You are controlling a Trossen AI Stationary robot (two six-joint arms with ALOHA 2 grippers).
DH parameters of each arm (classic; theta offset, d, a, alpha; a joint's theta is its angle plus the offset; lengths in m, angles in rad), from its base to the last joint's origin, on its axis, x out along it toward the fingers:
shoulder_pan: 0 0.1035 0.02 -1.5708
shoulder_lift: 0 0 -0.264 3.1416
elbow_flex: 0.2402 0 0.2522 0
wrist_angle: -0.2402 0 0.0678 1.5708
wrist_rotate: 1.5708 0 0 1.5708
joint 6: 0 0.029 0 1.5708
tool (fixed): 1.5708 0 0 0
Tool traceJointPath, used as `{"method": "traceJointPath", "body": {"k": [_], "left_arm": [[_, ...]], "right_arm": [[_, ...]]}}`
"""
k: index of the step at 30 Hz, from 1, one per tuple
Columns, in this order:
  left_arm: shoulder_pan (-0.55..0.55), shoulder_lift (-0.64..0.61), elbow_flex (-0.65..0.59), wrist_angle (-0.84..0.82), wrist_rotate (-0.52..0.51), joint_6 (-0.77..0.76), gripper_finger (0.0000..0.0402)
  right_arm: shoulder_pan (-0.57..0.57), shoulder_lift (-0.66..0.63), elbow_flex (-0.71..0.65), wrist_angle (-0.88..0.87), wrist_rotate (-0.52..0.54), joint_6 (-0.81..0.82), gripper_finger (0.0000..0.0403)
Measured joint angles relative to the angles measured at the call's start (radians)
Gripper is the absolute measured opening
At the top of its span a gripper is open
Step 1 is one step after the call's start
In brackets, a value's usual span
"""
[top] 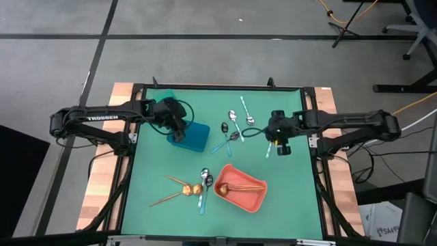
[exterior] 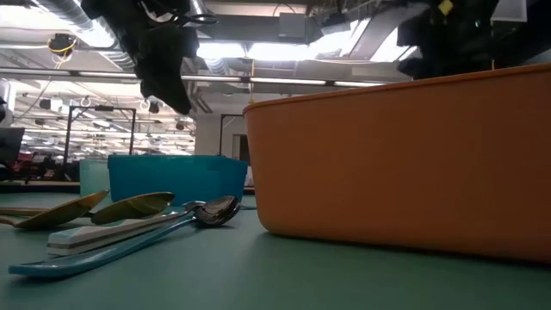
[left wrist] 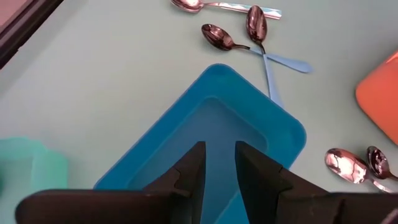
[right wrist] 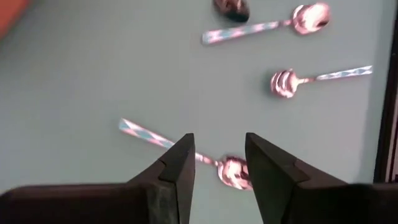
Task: Sort silverware by color (type)
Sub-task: Put the patterned blue spoon into the blue bin
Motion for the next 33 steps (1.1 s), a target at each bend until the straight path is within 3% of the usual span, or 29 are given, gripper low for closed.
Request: {"method": "traceJointPath", "body": {"k": [14, 21, 33], "left_arm": [[0.001, 0.000, 0.000, 0.000, 0.000, 0.000, 0.0080], [0.001, 0.000, 0.000, 0.000, 0.000, 0.000, 0.0080], [0.001, 0.000, 0.000, 0.001, 0.000, 0.000, 0.0080]], "right_arm": [[-0.047, 0.000, -0.263, 0.163, -0.034, -0.336, 0.0131], [-0.046, 0.000, -0.348, 0.321, -0.034, -0.351, 0.0131], [-0.046, 0.000, -0.401, 0.359, -0.068, -0.352, 0.0131]]}}
